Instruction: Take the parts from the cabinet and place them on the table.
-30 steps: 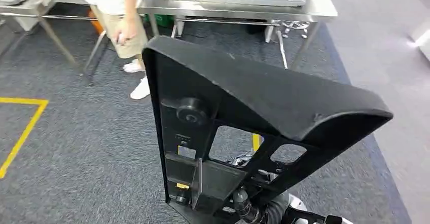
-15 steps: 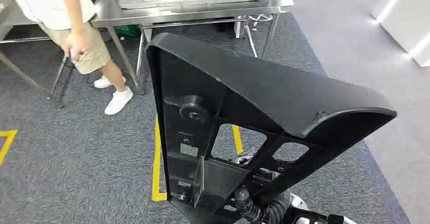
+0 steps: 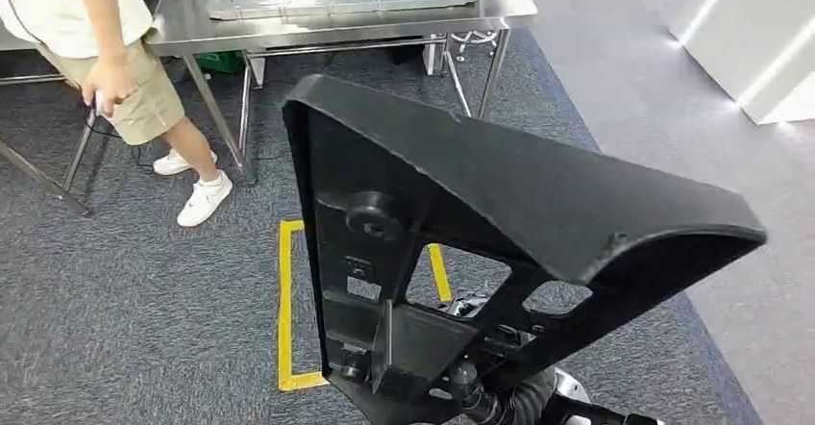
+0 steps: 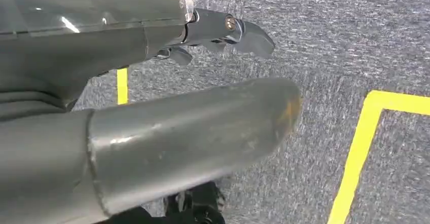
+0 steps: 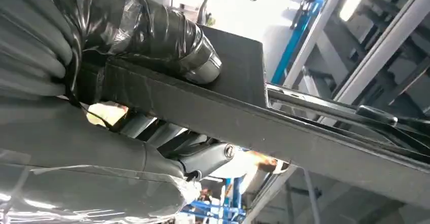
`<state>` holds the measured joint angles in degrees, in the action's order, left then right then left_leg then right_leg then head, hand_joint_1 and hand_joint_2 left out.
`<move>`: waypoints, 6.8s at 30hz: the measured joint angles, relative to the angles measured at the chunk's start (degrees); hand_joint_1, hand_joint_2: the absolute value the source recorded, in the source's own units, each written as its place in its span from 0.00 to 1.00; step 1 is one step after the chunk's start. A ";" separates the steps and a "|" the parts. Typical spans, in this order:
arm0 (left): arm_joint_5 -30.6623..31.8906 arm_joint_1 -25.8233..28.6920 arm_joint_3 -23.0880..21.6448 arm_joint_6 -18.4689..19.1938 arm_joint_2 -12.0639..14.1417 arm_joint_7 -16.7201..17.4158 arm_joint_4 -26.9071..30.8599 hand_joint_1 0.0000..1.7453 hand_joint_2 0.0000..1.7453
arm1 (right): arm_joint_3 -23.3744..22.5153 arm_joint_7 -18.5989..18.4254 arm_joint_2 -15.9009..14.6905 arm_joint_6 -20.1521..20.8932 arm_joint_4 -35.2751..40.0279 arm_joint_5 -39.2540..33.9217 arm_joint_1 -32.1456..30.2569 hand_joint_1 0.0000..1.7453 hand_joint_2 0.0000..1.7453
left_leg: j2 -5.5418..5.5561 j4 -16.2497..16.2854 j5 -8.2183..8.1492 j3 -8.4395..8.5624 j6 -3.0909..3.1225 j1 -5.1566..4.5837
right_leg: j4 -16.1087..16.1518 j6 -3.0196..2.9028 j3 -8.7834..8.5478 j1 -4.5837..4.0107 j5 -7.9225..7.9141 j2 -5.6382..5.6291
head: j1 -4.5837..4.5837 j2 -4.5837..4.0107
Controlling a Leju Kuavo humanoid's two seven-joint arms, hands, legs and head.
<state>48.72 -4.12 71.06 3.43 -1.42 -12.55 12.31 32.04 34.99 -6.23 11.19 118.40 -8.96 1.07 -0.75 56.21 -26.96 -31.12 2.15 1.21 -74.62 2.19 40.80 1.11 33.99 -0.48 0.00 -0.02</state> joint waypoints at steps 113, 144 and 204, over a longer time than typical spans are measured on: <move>1.95 0.62 1.09 0.18 0.50 -1.68 0.00 0.00 0.00 | -1.94 0.02 -1.73 -2.23 0.15 4.15 -2.87 1.00 1.00 | 0.60 2.30 1.35 -3.84 -0.74 -1.05 | 18.12 -2.51 -13.94 -1.16 -2.65 0.03 | 0.00 0.00; 1.86 0.78 1.31 0.20 0.22 -1.88 -0.02 0.00 0.00 | -2.08 0.66 -1.68 -3.13 0.79 4.13 -3.14 1.00 1.00 | 0.82 2.37 1.28 -3.48 -0.71 -0.87 | 17.62 -2.12 -13.42 -0.94 -3.32 0.45 | -0.04 0.00; 2.21 0.42 2.45 0.68 -0.48 -2.38 -0.07 0.00 0.00 | -1.92 0.81 -1.51 -5.11 1.99 5.77 -4.35 1.00 1.00 | 0.80 1.55 -0.72 -1.70 -2.22 -0.41 | 17.83 -2.96 -11.68 -0.99 -5.06 -0.10 | -0.11 0.00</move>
<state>50.93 -3.70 73.50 4.11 -1.90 -14.93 12.24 30.12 35.80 -7.74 6.08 120.39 -3.19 -3.29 0.04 57.76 -27.68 -32.82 -0.06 0.80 -56.80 -0.77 29.12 0.12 28.93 -0.57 -0.11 -0.02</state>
